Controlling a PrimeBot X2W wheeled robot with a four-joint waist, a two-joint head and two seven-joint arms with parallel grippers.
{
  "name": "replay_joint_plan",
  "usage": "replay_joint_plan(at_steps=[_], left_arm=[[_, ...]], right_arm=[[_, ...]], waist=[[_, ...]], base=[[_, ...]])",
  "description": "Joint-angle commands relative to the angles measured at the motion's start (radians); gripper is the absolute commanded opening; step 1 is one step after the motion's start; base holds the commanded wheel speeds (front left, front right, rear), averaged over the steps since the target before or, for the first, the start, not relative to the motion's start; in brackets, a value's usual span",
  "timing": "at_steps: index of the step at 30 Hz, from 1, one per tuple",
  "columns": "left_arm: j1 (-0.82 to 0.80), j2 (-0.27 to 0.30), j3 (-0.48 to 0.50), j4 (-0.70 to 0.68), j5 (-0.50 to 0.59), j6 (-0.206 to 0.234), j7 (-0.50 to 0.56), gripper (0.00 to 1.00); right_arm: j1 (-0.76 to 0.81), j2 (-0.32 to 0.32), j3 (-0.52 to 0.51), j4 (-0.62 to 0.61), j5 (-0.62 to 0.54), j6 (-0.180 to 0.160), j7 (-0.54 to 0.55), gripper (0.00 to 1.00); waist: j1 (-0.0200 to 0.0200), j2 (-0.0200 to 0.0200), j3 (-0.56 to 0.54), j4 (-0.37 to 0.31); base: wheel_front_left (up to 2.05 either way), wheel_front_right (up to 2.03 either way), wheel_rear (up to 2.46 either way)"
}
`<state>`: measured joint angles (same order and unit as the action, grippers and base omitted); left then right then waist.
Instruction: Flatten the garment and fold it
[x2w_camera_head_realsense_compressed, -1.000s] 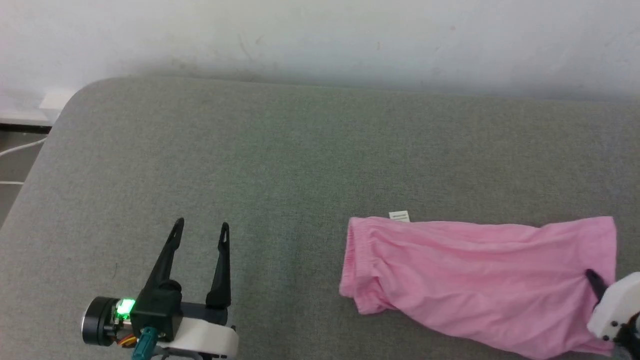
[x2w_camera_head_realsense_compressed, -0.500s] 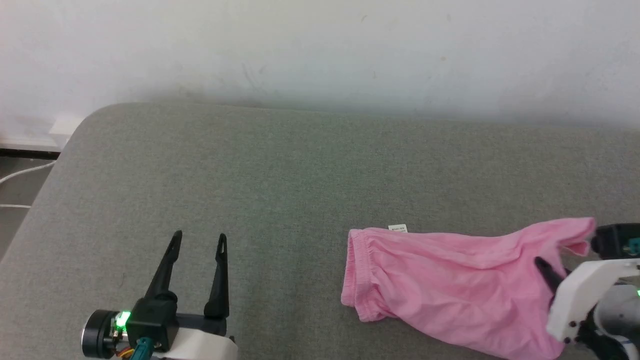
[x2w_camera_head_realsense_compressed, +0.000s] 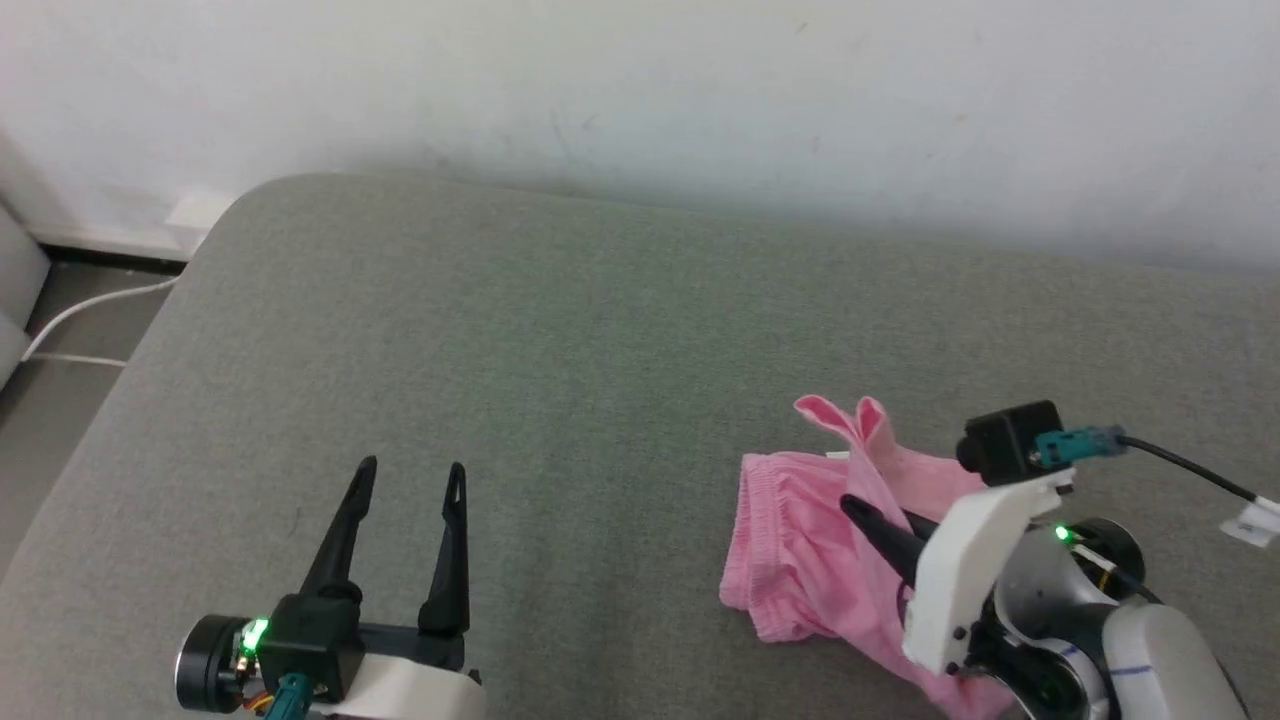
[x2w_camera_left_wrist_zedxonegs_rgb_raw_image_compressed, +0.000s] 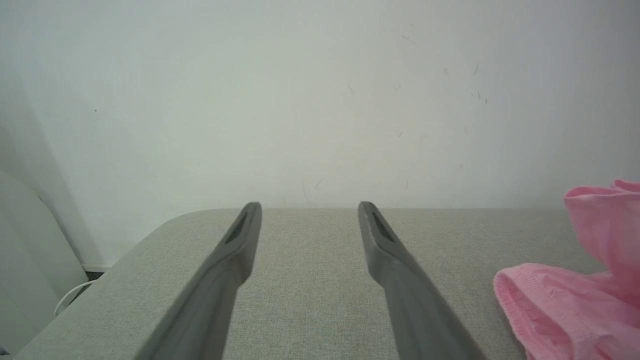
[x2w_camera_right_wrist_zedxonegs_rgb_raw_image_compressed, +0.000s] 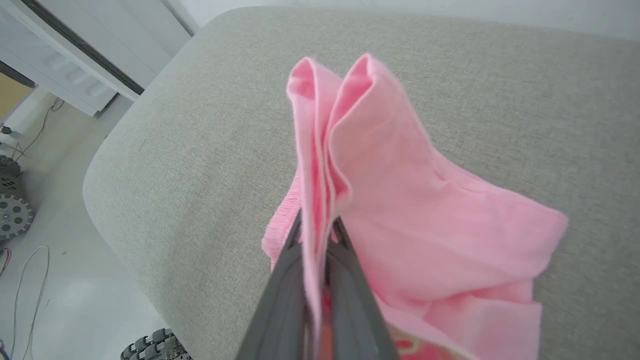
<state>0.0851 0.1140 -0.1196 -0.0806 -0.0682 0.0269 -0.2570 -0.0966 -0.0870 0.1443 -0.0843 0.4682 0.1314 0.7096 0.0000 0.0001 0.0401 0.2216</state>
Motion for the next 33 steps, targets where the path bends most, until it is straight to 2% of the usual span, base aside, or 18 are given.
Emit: replay_joint_plan(at_steps=[1, 10, 18, 19, 20, 24, 28, 30, 33], left_arm=[[-0.001, -0.005, 0.005, 0.001, 0.006, -0.004, -0.005, 1.00], [-0.031, -0.028, 0.010, 0.012, 0.012, -0.024, -0.005, 1.00], [-0.051, -0.042, 0.015, 0.026, 0.012, -0.035, -0.005, 1.00], [-0.052, -0.043, 0.015, 0.028, 0.013, -0.036, -0.005, 1.00], [-0.053, -0.044, 0.016, 0.030, 0.014, -0.037, -0.005, 1.00], [-0.050, -0.048, 0.023, 0.040, 0.015, -0.039, -0.005, 1.00], [-0.043, -0.049, 0.036, 0.044, 0.015, -0.044, -0.005, 1.00], [-0.039, -0.050, 0.042, 0.044, 0.017, -0.046, -0.005, 1.00], [-0.033, -0.051, 0.051, 0.041, 0.015, -0.049, -0.005, 1.00]], right_arm=[[-0.016, 0.006, 0.003, 0.010, 0.001, -0.001, -0.006, 0.00], [-0.098, 0.033, 0.047, 0.214, -0.038, -0.001, -0.084, 0.00], [-0.165, 0.036, 0.109, 0.416, -0.042, -0.001, -0.177, 0.00], [-0.174, 0.036, 0.123, 0.435, -0.046, -0.001, -0.192, 0.47], [-0.181, 0.036, 0.135, 0.454, -0.043, -0.001, -0.202, 1.00], [-0.208, 0.037, 0.188, 0.495, -0.018, -0.001, -0.233, 1.00], [-0.249, 0.012, 0.224, 0.473, -0.010, -0.001, -0.271, 1.00], [-0.276, -0.024, 0.240, 0.448, -0.015, -0.001, -0.296, 1.00], [-0.327, -0.119, 0.283, 0.403, -0.083, -0.001, -0.362, 1.00]], waist=[[0.0000, -0.0001, 0.015, 0.022], [0.0000, -0.0001, 0.062, 0.083], [0.0000, -0.0001, 0.085, 0.103], [0.0000, -0.0001, 0.086, 0.103], [0.0000, -0.0001, 0.084, 0.102], [0.0000, -0.0001, 0.066, 0.085], [0.0000, -0.0001, 0.042, 0.051], [0.0000, -0.0001, 0.030, 0.030], [0.0000, -0.0001, 0.013, -0.005]], base=[[0.00, 0.00, 0.00], [0.00, 0.00, 0.00], [0.00, 0.00, 0.00], [0.00, 0.00, 0.00], [0.00, 0.00, 0.00], [0.00, 0.00, 0.00], [0.00, 0.00, 0.00], [0.00, 0.00, 0.00], [0.00, 0.00, 0.00]])
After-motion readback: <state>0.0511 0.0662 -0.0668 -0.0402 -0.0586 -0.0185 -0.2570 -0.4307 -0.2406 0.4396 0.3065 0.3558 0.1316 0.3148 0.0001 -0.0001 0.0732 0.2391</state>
